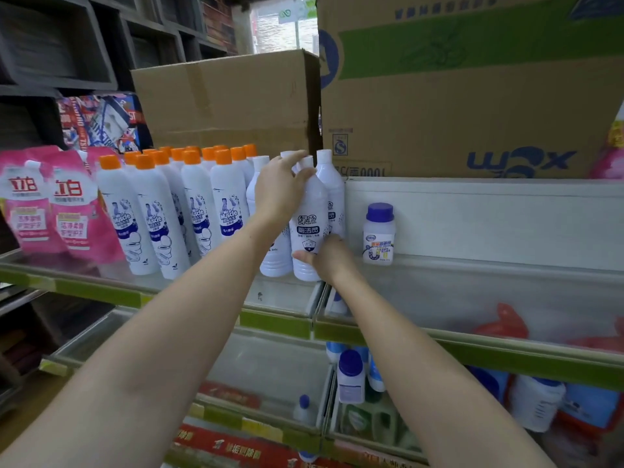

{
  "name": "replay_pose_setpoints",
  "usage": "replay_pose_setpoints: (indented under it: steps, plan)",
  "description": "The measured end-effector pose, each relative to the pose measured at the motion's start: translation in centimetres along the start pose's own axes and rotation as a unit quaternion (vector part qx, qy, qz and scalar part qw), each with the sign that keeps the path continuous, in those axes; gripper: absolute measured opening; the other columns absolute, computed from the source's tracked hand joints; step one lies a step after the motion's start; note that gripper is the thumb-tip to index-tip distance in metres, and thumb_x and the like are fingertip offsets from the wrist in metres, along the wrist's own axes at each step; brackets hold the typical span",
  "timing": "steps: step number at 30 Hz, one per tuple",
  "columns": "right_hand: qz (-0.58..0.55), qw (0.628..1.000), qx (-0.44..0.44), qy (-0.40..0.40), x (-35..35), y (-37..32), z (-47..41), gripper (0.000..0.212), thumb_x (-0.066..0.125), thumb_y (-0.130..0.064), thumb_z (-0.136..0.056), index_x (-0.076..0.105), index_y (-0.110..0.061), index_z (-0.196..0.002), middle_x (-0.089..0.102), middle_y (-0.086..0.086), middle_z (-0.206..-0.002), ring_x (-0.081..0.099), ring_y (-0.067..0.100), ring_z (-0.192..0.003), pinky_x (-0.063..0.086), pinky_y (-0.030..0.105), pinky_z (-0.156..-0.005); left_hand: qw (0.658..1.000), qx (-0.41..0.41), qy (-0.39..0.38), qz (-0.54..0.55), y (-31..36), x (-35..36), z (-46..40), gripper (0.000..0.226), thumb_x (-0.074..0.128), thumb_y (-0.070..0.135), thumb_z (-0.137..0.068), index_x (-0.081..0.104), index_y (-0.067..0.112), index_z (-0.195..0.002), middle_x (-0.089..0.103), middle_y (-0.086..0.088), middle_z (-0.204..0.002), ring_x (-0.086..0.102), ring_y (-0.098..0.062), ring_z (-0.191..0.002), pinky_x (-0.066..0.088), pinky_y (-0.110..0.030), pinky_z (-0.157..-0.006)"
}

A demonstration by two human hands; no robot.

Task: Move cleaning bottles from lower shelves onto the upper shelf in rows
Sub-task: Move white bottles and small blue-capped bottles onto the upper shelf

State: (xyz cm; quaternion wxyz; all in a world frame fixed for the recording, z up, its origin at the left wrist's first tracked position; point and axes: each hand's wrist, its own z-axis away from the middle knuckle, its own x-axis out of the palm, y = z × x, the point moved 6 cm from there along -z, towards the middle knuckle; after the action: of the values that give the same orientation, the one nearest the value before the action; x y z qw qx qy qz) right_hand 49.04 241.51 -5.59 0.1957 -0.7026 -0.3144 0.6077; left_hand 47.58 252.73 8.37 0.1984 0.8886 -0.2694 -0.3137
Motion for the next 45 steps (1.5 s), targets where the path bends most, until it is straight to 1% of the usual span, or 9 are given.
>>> replay_pose_setpoints:
  steps: [7,12,16,18,22,28,31,36,45]
  plan:
    - [-0.063,0.996,0.037,0.051,0.3,0.0,1.7,0.072,0.068,-0.053,-0.090,0.046,0.003,-0.129,0.056,0.019,-0.129,0.056,0.032,-0.116,0.041,0.031,-0.082,0.999,0.035,-0.034,-0.007,1.0,0.1,-0.2,0.043,0.058,0.033,-0.099,0.057,0.019,-0.140,0.067,-0.010,-0.120,0.061,-0.026,-0.109,0.051,-0.038,-0.087]
    - [-0.048,0.995,0.063,0.067,0.3,-0.3,3.1,0.077,0.063,-0.054,-0.093,0.041,0.008,-0.134,0.051,0.021,-0.136,0.048,0.032,-0.127,0.040,0.030,-0.093,0.992,0.044,-0.119,-0.026,1.3,0.4,0.4,0.055,0.056,0.026,-0.101,0.039,0.018,-0.153,0.065,-0.015,-0.120,0.057,-0.030,-0.114,0.045,-0.035,-0.085]
    - [-0.104,0.984,0.111,0.091,-0.3,0.6,3.9,0.080,0.077,-0.042,-0.087,0.038,0.003,-0.141,0.051,0.019,-0.142,0.052,0.032,-0.130,0.044,0.033,-0.096,0.983,0.057,-0.175,0.000,1.2,-0.2,1.4,0.074,0.066,0.015,-0.094,0.028,0.018,-0.157,0.068,-0.012,-0.109,0.061,-0.025,-0.096,0.051,-0.036,-0.081]
    - [-0.116,0.978,0.125,0.120,-0.7,0.7,4.4,0.068,0.078,-0.030,-0.087,0.044,0.001,-0.136,0.053,0.018,-0.138,0.054,0.033,-0.125,0.045,0.033,-0.089,0.983,0.059,-0.171,0.024,0.8,-0.7,1.8,0.076,0.067,0.009,-0.092,0.028,0.016,-0.157,0.066,-0.013,-0.110,0.059,-0.022,-0.093,0.050,-0.033,-0.079]
    - [-0.110,0.975,0.115,0.152,-0.8,-0.1,5.5,0.033,0.067,-0.013,-0.088,0.055,-0.002,-0.116,0.062,0.016,-0.121,0.059,0.032,-0.110,0.043,0.031,-0.079,0.987,0.054,-0.142,0.046,-0.4,-1.6,3.1,0.048,0.057,0.002,-0.091,0.049,0.012,-0.137,0.057,-0.014,-0.120,0.059,-0.031,-0.101,0.052,-0.040,-0.082]
    - [-0.093,0.981,0.106,0.130,0.4,-1.3,7.7,0.013,0.068,-0.010,-0.087,0.060,-0.011,-0.096,0.065,0.011,-0.103,0.062,0.030,-0.102,0.045,0.030,-0.078,0.981,0.041,-0.184,0.042,-3.1,-2.3,5.6,0.033,0.054,0.005,-0.091,0.056,0.007,-0.125,0.064,-0.013,-0.102,0.061,-0.033,-0.096,0.054,-0.042,-0.080]
    - [-0.102,0.981,0.105,0.129,0.9,-1.8,9.0,0.016,0.066,-0.009,-0.088,0.053,-0.018,-0.083,0.063,0.006,-0.091,0.062,0.028,-0.094,0.047,0.031,-0.074,0.977,0.045,-0.206,0.026,-4.2,-2.5,7.4,0.026,0.057,0.009,-0.091,0.059,0.007,-0.117,0.066,-0.012,-0.106,0.058,-0.031,-0.099,0.049,-0.038,-0.079]
    - [-0.124,0.976,0.087,0.156,1.7,-2.4,11.7,0.015,0.063,-0.010,-0.087,0.058,-0.022,-0.079,0.071,0.010,-0.091,0.068,0.033,-0.091,0.058,0.045,-0.084,0.971,0.054,-0.234,-0.012,-5.1,-3.1,10.8,0.009,0.056,0.014,-0.091,0.061,0.006,-0.094,0.063,-0.008,-0.091,0.058,-0.029,-0.087,0.043,-0.033,-0.068]
    - [-0.111,0.979,0.118,0.122,4.6,-0.4,16.6,0.008,0.060,-0.006,-0.086,0.061,-0.014,-0.085,0.068,0.007,-0.084,0.063,0.020,-0.071,0.047,0.028,-0.057,0.943,0.039,-0.323,-0.066,-7.8,-3.9,17.7,0.015,0.056,0.021,-0.090,0.056,0.016,-0.076,0.061,-0.005,-0.079,0.060,-0.031,-0.080,0.047,-0.034,-0.069]
